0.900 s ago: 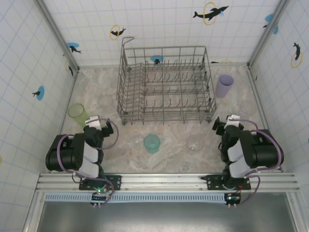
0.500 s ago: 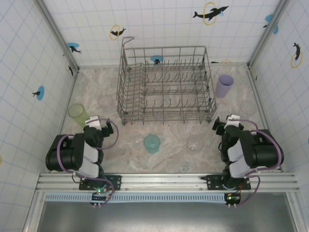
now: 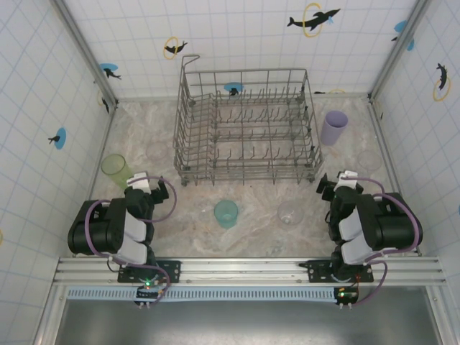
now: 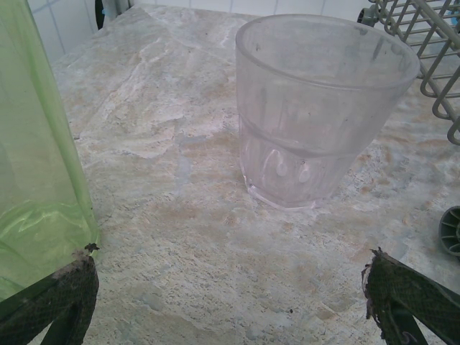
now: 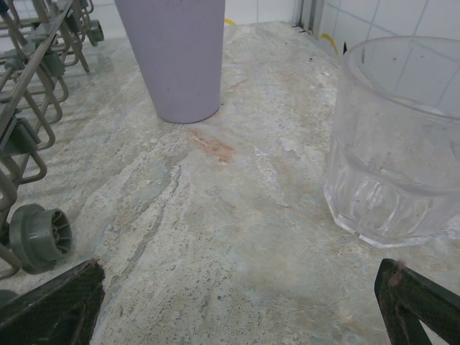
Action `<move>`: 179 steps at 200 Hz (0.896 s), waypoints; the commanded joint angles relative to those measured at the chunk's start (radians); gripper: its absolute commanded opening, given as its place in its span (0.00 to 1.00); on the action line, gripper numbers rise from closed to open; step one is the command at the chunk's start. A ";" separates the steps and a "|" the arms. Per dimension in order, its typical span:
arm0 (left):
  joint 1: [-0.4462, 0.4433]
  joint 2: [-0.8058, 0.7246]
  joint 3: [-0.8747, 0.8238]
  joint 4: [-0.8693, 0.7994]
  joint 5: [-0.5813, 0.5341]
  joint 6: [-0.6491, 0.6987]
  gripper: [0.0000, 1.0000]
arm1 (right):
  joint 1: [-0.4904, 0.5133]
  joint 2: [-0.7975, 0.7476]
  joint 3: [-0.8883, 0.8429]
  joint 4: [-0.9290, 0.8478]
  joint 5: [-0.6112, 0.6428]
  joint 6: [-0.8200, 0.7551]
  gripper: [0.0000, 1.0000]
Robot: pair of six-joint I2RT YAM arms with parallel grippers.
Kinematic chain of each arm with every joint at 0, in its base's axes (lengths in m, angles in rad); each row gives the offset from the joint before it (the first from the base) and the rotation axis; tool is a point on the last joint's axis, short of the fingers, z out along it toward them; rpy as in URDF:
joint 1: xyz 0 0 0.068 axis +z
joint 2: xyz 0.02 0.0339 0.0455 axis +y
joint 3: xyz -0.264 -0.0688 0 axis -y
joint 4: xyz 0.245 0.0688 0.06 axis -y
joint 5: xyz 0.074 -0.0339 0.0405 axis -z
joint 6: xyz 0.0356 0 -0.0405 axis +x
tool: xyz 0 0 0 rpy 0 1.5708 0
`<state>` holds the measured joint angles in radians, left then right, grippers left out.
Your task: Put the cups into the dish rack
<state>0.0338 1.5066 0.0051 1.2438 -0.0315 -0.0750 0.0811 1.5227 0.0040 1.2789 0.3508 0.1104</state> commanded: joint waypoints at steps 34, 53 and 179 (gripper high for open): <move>0.009 -0.005 0.010 0.002 0.002 0.011 0.98 | 0.012 -0.038 -0.036 0.012 0.041 0.002 1.00; 0.009 -0.074 0.084 -0.190 -0.064 -0.016 0.98 | 0.027 -0.044 -0.058 0.051 0.056 -0.013 1.00; 0.003 -0.279 0.406 -0.776 -0.360 -0.303 0.98 | 0.017 -0.522 0.164 -0.757 0.329 0.213 1.00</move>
<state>0.0345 1.2652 0.3035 0.6872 -0.2787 -0.2630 0.1280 1.0870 0.0799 0.8093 0.6003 0.1898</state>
